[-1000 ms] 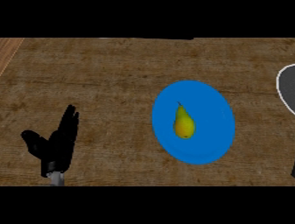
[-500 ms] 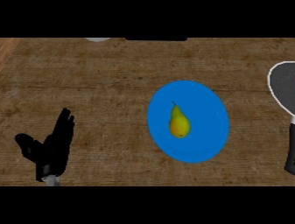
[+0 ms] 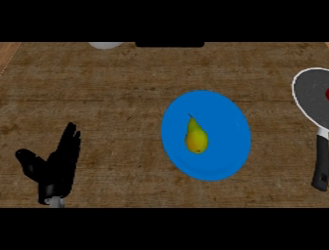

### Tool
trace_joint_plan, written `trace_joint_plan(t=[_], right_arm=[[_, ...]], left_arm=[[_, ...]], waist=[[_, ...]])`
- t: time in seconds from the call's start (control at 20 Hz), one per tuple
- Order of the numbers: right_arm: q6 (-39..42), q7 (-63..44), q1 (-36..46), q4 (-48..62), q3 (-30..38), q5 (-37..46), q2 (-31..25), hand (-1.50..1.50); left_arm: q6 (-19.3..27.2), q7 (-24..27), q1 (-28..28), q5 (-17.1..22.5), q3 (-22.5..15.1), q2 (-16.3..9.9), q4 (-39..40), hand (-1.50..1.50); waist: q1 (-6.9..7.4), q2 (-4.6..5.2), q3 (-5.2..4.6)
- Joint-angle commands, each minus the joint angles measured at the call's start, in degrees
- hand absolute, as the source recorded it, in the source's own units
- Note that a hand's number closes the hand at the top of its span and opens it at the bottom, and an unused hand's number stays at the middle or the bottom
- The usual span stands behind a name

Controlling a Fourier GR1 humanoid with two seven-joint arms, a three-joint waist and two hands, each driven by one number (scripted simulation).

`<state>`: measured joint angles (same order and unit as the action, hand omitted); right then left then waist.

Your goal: Pick the tomato from the plate and place it in the pan

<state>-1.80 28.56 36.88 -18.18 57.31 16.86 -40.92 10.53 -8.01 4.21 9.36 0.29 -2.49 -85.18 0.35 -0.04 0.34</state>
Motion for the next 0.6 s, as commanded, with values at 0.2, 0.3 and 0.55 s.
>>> trace_joint_plan(t=[0.2,0.3,0.55], right_arm=[[2.6,-2.2,-5.8,-11.9,-4.9,-4.9,7.9,-1.5],[1.4,-2.7,-9.5,-15.6,-4.9,-6.8,10.7,-1.5],[0.5,-12.0,-16.1,-33.0,-7.8,-9.3,15.0,-1.5]], left_arm=[[-1.5,-3.7,2.7,1.8,0.8,-1.2,-2.4,0.0],[-0.5,2.3,-2.0,0.0,1.3,0.7,6.0,0.0],[-0.1,2.5,1.5,-0.2,0.2,1.9,3.4,0.0]], waist=[[-0.8,-0.36,-0.45],[-1.12,-0.21,-0.45],[-1.19,-0.31,-0.48]])
